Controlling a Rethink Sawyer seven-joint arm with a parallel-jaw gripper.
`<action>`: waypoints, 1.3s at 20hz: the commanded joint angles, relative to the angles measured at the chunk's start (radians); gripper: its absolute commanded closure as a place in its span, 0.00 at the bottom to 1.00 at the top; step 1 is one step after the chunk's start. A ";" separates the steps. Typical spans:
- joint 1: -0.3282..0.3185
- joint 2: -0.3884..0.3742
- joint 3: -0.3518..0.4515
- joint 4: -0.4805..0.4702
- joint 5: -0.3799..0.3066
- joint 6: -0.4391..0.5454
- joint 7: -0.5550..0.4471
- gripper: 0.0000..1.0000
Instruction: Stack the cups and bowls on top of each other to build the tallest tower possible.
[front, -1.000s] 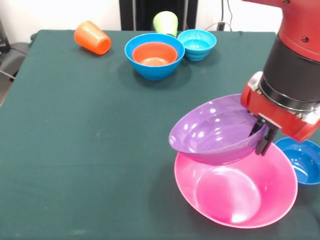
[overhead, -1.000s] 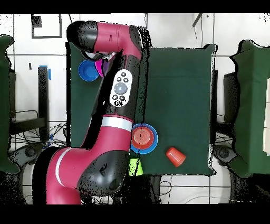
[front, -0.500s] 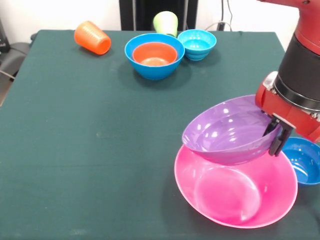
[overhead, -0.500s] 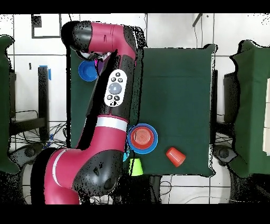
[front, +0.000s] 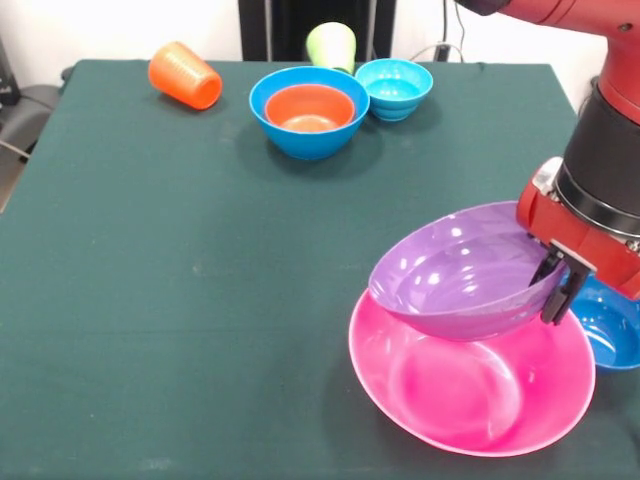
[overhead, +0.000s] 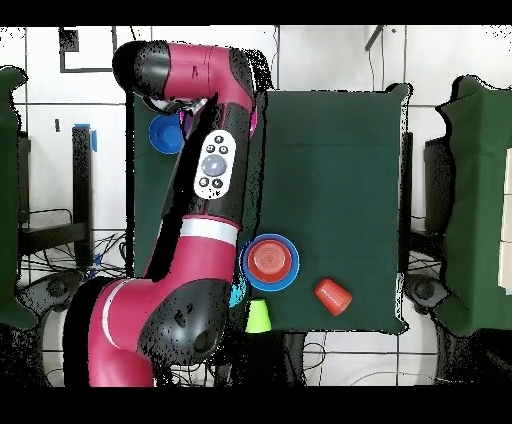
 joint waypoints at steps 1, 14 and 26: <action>0.003 0.017 0.022 -0.032 0.018 0.030 0.180 1.00; 0.006 0.013 0.011 -0.013 0.029 0.016 0.159 1.00; 0.003 0.020 -0.009 -0.025 0.033 0.010 0.144 1.00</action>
